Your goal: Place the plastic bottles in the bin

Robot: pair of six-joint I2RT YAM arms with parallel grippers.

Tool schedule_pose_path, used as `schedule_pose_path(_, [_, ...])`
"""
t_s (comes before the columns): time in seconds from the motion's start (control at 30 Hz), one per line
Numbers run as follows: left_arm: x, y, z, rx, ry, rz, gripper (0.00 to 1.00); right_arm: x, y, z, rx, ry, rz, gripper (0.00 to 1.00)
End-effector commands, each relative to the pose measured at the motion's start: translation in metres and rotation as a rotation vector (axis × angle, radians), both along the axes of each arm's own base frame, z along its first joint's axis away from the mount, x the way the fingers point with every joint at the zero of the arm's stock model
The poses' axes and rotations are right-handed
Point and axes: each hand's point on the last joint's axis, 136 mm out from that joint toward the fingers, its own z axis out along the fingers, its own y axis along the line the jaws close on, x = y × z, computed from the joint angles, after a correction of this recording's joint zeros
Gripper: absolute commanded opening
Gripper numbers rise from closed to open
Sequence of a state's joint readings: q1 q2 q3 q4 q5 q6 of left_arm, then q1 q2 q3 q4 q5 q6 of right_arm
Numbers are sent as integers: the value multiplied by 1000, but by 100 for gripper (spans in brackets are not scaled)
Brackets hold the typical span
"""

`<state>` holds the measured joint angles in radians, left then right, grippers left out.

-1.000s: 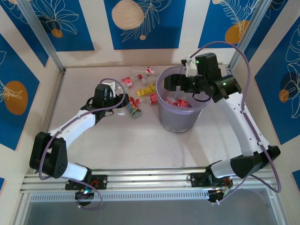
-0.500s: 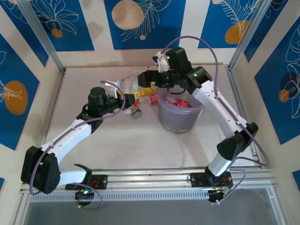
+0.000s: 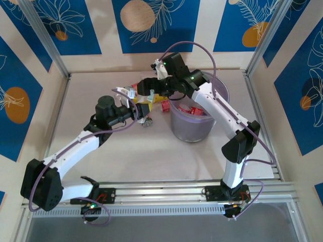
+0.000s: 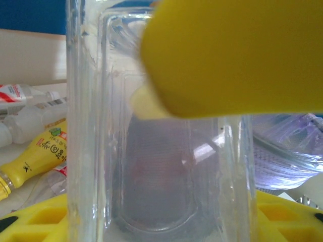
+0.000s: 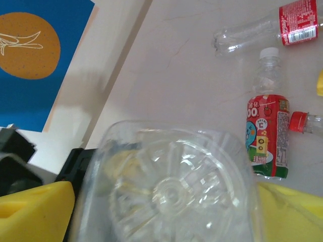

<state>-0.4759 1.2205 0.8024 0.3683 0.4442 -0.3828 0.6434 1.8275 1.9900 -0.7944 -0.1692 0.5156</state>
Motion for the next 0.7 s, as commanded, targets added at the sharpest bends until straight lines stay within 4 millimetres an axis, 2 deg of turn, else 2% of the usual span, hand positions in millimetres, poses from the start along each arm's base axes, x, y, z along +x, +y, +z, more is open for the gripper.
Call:
schedule_pose_path(0.0, [-8,-1,18,-14,-92,-13,0,-1,5,-2,9,30,9,88])
schedule_pose_path(0.13, [-7,0,17,-9,-96,-2,0,-2,6,-5,2,34,10,82])
schedule_pose_path(0.3, [-5,2,16,-3,-96,14,0,-3,6,-2,6,25,13,66])
schedule_pose_path(0.43, [-4,3,14,0,-89,25,0,-3,6,-3,5,24,13,61])
schedule_pose_path(0.47, [-3,3,14,1,-85,29,8,-3,6,-2,6,23,15,60])
schedule_pose_path(0.53, [-3,4,13,2,-82,36,49,-3,7,-2,6,24,17,60])
schedule_pose_path(0.63, [-4,4,12,7,-78,32,100,-3,6,-3,3,21,17,60])
schedule_pose_path(0.67, [-5,4,12,8,-78,26,100,-2,6,-3,2,18,14,59])
